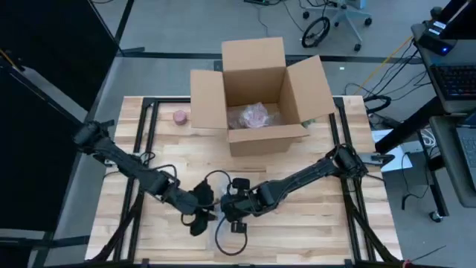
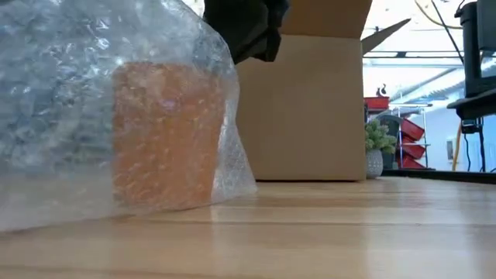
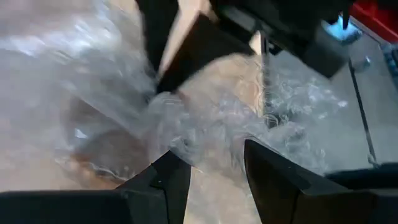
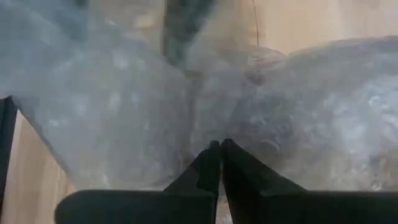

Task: Wrap mug
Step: Wrap the orange cup with the bubble wrap

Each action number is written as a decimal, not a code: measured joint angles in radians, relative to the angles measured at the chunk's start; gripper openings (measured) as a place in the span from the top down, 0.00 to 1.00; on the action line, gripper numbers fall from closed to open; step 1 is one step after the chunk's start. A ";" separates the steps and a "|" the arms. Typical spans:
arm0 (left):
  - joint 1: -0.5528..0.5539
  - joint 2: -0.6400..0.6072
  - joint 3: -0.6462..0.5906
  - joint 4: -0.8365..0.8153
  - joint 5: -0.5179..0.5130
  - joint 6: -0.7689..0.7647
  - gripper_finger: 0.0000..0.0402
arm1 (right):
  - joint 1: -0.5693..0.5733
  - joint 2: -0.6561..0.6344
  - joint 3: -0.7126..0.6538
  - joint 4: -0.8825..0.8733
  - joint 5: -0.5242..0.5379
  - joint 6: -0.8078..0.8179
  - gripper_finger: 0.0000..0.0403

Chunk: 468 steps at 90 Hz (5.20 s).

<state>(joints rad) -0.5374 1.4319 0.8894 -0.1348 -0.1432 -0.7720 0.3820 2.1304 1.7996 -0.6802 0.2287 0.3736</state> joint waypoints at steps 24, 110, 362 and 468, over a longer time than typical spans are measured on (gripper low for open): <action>0.063 0.062 0.001 0.002 0.020 0.055 0.66 | 0.000 0.000 0.000 0.016 0.001 -0.002 1.00; 0.117 0.219 0.001 0.104 0.144 0.100 0.67 | 0.031 0.000 0.190 -0.115 0.005 0.016 1.00; 0.013 -0.139 0.023 -0.260 0.079 -0.107 0.67 | 0.020 0.005 -0.417 0.588 -0.052 0.322 1.00; -0.023 0.217 -0.189 0.201 0.143 0.165 0.70 | -0.006 0.197 -0.354 1.051 -0.170 0.569 1.00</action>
<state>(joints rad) -0.5607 1.6485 0.7005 0.0659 -0.0002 -0.6070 0.3757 2.3277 1.4459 0.3709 0.0589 0.9427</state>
